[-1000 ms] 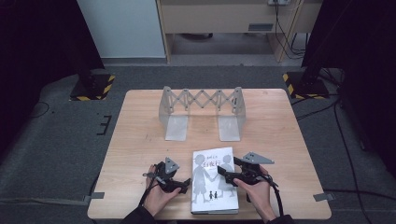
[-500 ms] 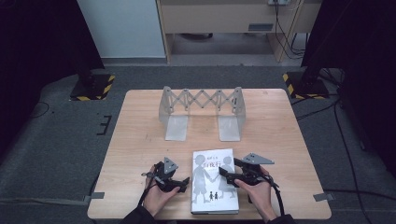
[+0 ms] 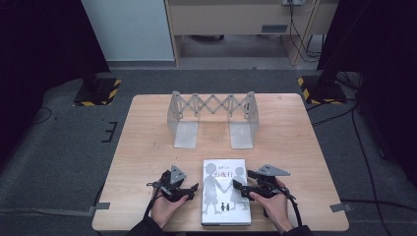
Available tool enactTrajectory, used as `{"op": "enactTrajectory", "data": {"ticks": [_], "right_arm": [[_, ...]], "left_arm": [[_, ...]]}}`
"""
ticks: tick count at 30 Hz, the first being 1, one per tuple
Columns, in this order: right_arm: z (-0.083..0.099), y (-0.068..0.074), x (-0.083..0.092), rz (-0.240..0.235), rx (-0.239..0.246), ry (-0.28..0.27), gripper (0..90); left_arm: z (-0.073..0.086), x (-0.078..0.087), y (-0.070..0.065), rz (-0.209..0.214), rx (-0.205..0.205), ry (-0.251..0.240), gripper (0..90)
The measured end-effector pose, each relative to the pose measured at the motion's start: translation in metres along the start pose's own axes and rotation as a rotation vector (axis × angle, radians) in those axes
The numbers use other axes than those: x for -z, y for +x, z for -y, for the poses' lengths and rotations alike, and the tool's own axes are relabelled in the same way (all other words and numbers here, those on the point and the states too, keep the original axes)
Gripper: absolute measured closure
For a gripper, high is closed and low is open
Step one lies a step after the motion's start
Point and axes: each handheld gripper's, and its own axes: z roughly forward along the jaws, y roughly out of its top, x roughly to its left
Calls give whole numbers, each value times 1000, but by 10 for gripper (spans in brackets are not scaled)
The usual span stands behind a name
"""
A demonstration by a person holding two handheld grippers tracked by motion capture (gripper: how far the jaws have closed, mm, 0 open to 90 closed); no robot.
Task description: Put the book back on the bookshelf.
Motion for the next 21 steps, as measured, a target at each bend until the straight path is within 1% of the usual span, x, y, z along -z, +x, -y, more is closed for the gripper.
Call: {"op": "enactTrajectory", "data": {"ticks": [3,4,6,8,9,10,11,12,13,14,15,17,21], "right_arm": [[0,2,-2,-7,-3,0,212],[-1,4,-3,-4,6,4,210],[-1,4,-3,-2,10,5,211],[-2,5,-2,0,13,3,214],[-3,6,-1,8,24,-10,221],[-4,7,0,12,22,-17,226],[-5,7,1,14,35,-23,229],[-5,7,1,14,35,-23,229],[-8,8,2,13,39,-36,229],[-8,8,2,13,39,-36,229],[-10,9,3,13,32,-50,229],[-11,9,4,10,35,-57,228],[-13,10,5,10,30,-64,228]], "left_arm": [[1,-1,-2,5,-1,6,271],[1,-3,-3,4,-5,17,266],[3,-4,-4,6,-2,31,261],[3,-5,-5,4,-3,29,257],[3,-5,-5,0,-9,30,252],[3,-5,-5,-2,-12,30,247],[3,-6,-6,-4,-16,27,234],[3,-6,-6,-4,-16,27,213],[3,-7,-6,-5,-23,30,200],[3,-7,-6,-5,-23,30,193],[3,-8,-7,-2,-25,34,177],[3,-8,-7,-4,-23,35,163],[3,-8,-6,-10,-19,40,134]]}}
